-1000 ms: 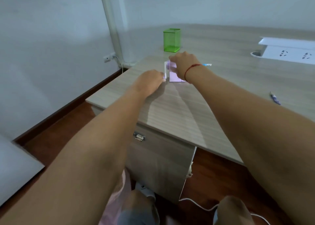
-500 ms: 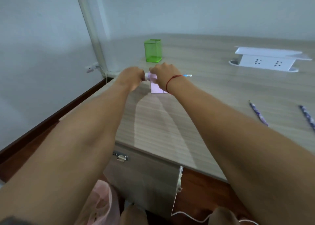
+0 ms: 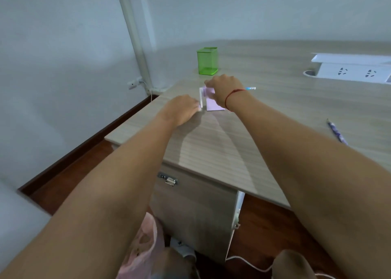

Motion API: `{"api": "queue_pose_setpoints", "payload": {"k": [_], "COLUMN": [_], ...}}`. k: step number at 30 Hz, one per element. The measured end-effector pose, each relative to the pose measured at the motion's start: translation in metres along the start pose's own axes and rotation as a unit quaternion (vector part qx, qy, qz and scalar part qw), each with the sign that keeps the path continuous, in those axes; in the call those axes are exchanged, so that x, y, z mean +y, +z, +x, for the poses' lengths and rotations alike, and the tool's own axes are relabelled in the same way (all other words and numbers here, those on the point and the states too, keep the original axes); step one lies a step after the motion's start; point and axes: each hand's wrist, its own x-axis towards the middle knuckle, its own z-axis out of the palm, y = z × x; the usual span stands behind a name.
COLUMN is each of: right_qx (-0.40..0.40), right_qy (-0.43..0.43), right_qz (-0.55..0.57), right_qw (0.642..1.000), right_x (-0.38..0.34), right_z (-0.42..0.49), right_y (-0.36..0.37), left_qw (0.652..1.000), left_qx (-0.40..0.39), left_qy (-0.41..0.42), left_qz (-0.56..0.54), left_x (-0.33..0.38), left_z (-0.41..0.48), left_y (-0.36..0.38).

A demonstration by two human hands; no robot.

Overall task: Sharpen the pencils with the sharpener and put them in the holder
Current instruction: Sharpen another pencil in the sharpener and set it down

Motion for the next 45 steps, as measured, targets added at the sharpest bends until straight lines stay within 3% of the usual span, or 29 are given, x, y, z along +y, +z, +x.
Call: {"api": "queue_pose_setpoints", "payload": {"k": [7,11,16,19,21,24,26,33,39,45], "right_qx": [0.011,-0.036,-0.049,-0.022,-0.001,0.007,0.006,-0.005,-0.016,0.045], "right_qy": [-0.016,-0.031,0.082,0.100,0.097,0.082,0.076,0.096,0.084,0.083], "right_qz": [-0.003,0.059,0.031,0.015,0.013,0.018,0.030,0.069,0.082,0.092], "right_qw": [1.000,0.997,0.995,0.995,0.995,0.996,0.997,0.993,0.993,0.991], "right_x": [0.012,0.033,0.048,0.047,0.045,0.037,0.029,0.024,0.024,0.012], "right_z": [0.006,0.008,0.001,-0.006,-0.011,-0.019,-0.027,-0.074,-0.104,-0.118], "right_y": [0.003,-0.011,-0.006,0.002,0.001,-0.003,-0.005,-0.009,-0.015,0.001], "left_qw": [0.998,0.997,0.996,0.992,0.981,0.942,0.918,0.909,0.906,0.906], "left_qx": [-0.026,-0.005,-0.002,-0.019,0.009,0.143,0.189,0.132,0.166,0.214], "left_qy": [-0.061,-0.056,-0.060,-0.066,-0.108,-0.175,-0.187,-0.170,-0.168,-0.136], "left_qz": [-0.022,-0.046,-0.071,-0.106,-0.163,-0.246,-0.293,-0.357,-0.350,-0.340], "left_x": [-0.009,-0.017,-0.012,-0.008,-0.004,0.014,0.030,0.075,0.099,0.095], "left_z": [0.038,0.040,0.037,0.033,0.031,0.026,0.020,-0.004,-0.013,-0.022], "left_y": [0.017,0.026,0.023,0.018,0.010,-0.008,-0.018,-0.028,-0.018,-0.007]}}
